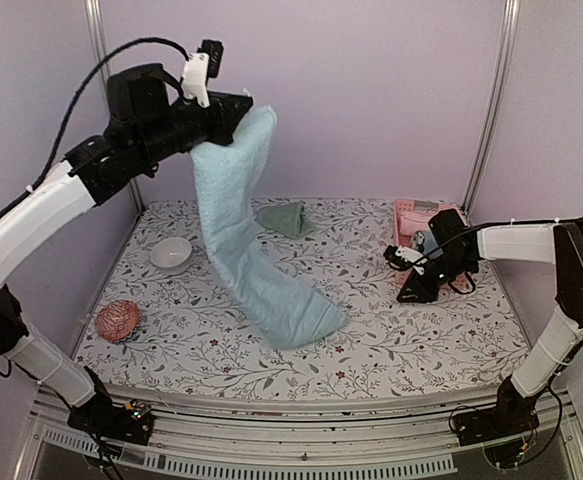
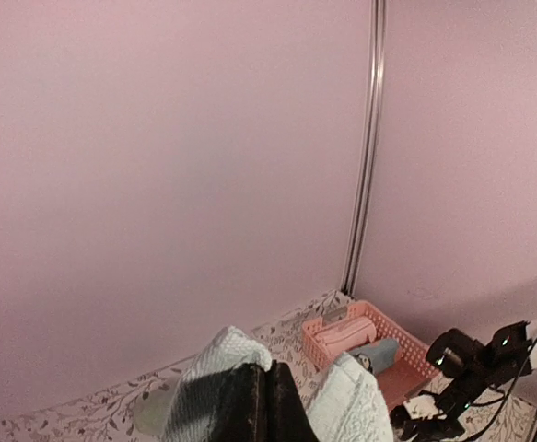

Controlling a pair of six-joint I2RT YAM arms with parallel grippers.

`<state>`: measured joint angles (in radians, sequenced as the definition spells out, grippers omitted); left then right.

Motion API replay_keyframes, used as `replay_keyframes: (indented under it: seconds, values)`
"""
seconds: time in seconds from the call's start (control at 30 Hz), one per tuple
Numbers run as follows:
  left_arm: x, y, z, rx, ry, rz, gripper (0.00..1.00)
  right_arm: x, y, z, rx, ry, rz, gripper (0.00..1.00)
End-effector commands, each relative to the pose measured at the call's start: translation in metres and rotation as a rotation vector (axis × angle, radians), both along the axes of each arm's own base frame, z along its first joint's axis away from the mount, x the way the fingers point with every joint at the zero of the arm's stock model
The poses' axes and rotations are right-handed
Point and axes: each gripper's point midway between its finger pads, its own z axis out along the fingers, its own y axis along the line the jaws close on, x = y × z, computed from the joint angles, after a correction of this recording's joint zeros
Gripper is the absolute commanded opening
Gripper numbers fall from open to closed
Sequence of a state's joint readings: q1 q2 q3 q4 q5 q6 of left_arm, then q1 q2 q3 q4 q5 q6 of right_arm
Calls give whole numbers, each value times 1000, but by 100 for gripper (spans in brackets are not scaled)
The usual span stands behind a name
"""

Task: Roll the towels
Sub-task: Put down the towel at the center of the board, then pick up the towel from the center of the board.

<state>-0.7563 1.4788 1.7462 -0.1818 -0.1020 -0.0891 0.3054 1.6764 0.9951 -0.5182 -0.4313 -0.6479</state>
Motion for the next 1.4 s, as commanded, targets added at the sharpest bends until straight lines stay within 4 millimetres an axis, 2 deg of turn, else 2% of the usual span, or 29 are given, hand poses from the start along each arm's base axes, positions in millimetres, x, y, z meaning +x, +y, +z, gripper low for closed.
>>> replay_keyframes:
  seconds: [0.0,0.07,0.17,0.23,0.33,0.43,0.57,0.67,0.8,0.97,1.1,1.17,1.27,1.37]
  values:
    - [39,-24,-207,278,409,51,0,8,1,44,72,-47,-19,24]
    - [34,-20,-252,306,513,57,0,7,4,63,100,-62,-11,24]
    - [18,-13,-303,337,647,54,0,4,9,88,135,-65,1,24]
    - [8,-4,-327,352,713,68,0,-3,15,95,136,-50,25,24]
    - [-9,15,-348,369,776,99,0,-12,28,89,108,-28,76,24]
    - [-22,37,-355,376,802,158,0,-32,45,73,84,54,143,23]
    - [-37,64,-369,406,852,216,0,-81,73,53,81,190,290,26]
    - [-50,84,-381,436,917,247,0,-114,87,56,173,342,363,35]
    - [-63,90,-391,450,951,202,0,-140,103,53,265,454,437,43]
    - [-61,96,-389,444,933,236,0,-162,122,37,255,535,494,45]
    - [-56,101,-380,332,893,287,0,-170,138,29,277,566,511,45]
    - [-55,99,-376,269,896,293,0,-174,144,18,259,595,510,45]
    - [-54,94,-365,191,886,286,0,-181,152,10,263,636,527,43]
    - [-53,100,-362,169,866,315,0,-186,153,0,237,650,521,37]
